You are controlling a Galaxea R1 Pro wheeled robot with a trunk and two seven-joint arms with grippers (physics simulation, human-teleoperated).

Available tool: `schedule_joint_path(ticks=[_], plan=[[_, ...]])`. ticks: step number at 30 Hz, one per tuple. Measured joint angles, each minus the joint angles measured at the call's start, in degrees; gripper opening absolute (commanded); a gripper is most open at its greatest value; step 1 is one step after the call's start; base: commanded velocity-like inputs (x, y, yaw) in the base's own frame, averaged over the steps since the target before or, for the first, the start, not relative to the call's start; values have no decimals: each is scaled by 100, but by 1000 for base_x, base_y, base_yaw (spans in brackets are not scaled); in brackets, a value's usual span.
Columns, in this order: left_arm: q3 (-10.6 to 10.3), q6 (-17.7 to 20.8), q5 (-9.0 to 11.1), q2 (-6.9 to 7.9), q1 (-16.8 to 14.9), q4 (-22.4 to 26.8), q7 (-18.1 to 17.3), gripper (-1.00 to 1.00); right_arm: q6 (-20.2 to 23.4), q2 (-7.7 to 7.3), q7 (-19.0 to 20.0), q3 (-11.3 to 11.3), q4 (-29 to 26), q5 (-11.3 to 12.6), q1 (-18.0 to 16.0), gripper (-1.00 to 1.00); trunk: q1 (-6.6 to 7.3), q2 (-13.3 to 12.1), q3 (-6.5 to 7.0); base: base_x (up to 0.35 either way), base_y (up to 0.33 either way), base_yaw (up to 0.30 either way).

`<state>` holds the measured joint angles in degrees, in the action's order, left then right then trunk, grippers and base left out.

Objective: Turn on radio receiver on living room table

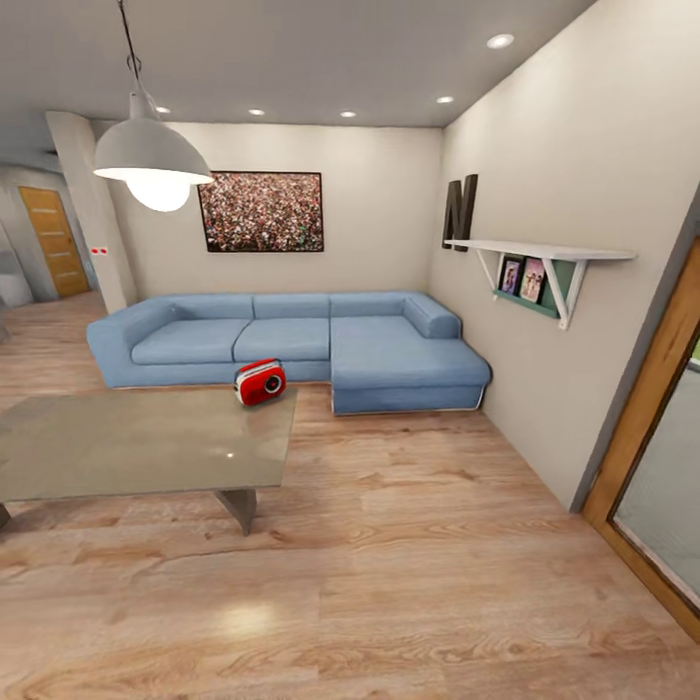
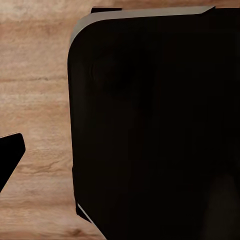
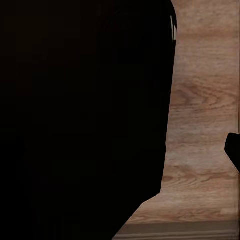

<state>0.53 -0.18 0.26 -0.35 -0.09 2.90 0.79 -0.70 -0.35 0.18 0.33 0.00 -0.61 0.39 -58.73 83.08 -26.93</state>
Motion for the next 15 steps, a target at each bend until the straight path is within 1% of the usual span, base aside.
schedule_joint_path(ticks=[3,6,15], plan=[[0,0,0,0,0,0,0,100,0,1,0,-6,0,0,-1,100,0,0,0,22,0,46],[0,0,6,0,0,-1,1,100,0,5,2,-2,0,0,-3,100,0,0,0,193,0,13],[0,0,10,5,0,0,2,100,0,8,0,0,0,0,-1,100,0,0,0,294,0,2]])
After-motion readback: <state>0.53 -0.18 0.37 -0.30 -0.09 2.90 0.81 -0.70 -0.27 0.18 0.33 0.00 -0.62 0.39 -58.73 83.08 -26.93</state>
